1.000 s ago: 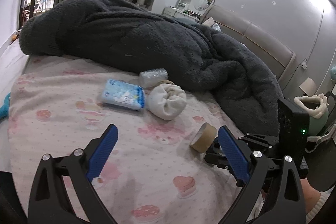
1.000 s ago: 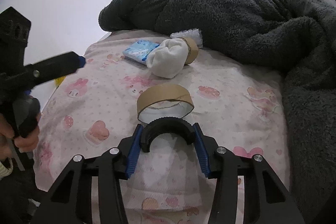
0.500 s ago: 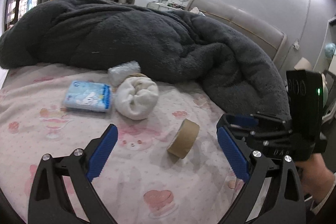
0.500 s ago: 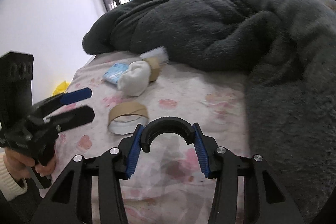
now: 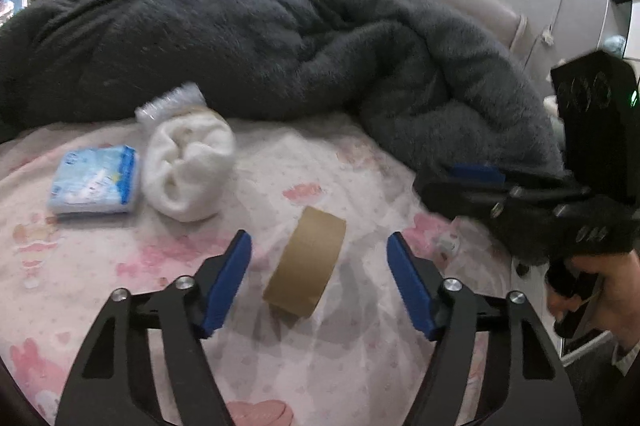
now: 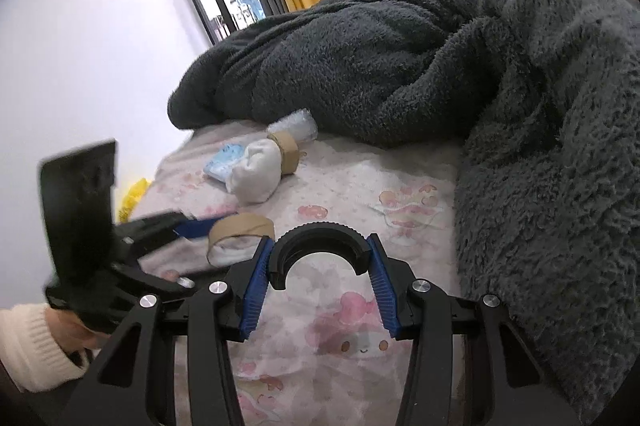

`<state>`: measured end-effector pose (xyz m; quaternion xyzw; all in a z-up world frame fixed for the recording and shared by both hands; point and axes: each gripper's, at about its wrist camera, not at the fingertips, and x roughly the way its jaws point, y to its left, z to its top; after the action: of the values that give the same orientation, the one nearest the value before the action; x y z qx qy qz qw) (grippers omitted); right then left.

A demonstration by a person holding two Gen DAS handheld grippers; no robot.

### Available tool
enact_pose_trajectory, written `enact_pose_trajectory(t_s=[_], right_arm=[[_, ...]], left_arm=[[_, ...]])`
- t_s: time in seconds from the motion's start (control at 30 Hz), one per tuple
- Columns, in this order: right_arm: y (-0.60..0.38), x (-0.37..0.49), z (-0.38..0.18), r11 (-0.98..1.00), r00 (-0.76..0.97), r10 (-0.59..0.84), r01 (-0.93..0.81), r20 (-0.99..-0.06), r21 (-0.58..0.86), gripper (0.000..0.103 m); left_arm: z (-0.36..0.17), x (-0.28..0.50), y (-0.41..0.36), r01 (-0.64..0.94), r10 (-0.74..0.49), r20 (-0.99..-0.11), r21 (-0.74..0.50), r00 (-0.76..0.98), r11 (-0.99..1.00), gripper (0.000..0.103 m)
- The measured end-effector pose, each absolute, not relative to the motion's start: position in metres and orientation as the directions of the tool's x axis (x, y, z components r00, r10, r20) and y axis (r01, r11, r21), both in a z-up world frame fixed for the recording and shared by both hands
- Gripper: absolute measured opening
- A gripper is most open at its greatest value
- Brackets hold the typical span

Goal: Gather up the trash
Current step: 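Grasp the brown tape roll with the left gripper and lift it, then carry both items over the teal bin and open the left gripper to drop the tape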

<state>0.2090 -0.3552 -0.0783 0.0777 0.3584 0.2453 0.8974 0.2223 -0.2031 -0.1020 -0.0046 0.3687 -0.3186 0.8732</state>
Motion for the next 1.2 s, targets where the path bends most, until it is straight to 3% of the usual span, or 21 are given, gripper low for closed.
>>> enact_pose_trajectory(t_s=[0.03,0.2,0.43,0.73,1.2], right_arm=[[-0.357,0.210,-0.078,0.864,0.622,0.503,-0.385,-0.600,0.325,0.048],[-0.355,0.217,-0.075,0.860,0.616,0.509,-0.391,-0.601,0.328,0.048],[-0.349,0.228,-0.071,0.869,0.619,0.493,-0.378,-0.612,0.318,0.048],[-0.340,0.231,-0.060,0.887,0.644,0.462,-0.331,-0.610,0.322,0.048],[-0.274,0.222,-0.042,0.874,0.635,0.485,-0.382,-0.601,0.302,0.048]], left_arm=[[-0.106,0.225,-0.206,0.558,-0.561,-0.652,-0.245,0.511,0.793,0.061],[-0.110,0.234,-0.207,0.548,-0.566,-0.660,-0.269,0.494,0.792,0.050],[-0.117,0.249,-0.201,0.508,-0.577,-0.673,-0.332,0.462,0.794,0.027],[-0.104,0.242,-0.179,0.481,-0.627,-0.622,-0.416,0.469,0.772,0.025],[-0.087,0.222,-0.116,0.411,-0.553,-0.638,-0.376,0.535,0.831,0.025]])
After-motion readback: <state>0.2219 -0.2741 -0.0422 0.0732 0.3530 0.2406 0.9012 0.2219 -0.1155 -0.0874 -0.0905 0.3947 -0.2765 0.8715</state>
